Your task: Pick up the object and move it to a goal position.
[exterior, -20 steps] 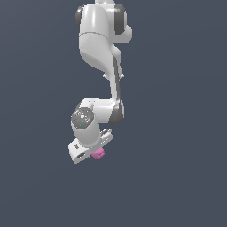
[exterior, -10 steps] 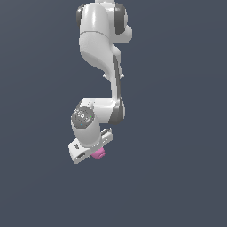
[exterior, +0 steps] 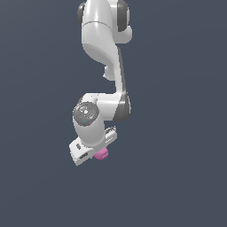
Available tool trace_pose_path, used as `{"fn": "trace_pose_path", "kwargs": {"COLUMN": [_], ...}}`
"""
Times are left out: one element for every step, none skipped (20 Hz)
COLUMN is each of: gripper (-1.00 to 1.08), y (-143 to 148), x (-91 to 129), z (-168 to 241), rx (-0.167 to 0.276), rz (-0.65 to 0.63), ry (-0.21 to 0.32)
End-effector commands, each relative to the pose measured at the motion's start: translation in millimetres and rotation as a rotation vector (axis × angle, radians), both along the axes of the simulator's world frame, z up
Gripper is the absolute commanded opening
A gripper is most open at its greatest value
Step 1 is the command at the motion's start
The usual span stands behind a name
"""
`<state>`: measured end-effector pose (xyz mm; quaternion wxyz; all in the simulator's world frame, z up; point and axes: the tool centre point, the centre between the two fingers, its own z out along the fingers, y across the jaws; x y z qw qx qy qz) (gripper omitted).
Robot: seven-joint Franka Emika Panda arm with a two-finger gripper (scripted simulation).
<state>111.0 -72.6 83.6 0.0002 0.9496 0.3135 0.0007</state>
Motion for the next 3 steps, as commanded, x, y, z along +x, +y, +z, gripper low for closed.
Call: {"fn": "trace_pose_path", "kwargs": {"gripper": [-1.0,-1.0,-1.0], "y": [0.9,0.6,0.5], "x": [1.4,1.7,1.8], "z": [2.4,2.0,1.7], "rx": [0.0,0.0,0.0], "rz": [-0.001,-0.001,-0.001], "ry": [0.002,0.002,0.002]}}
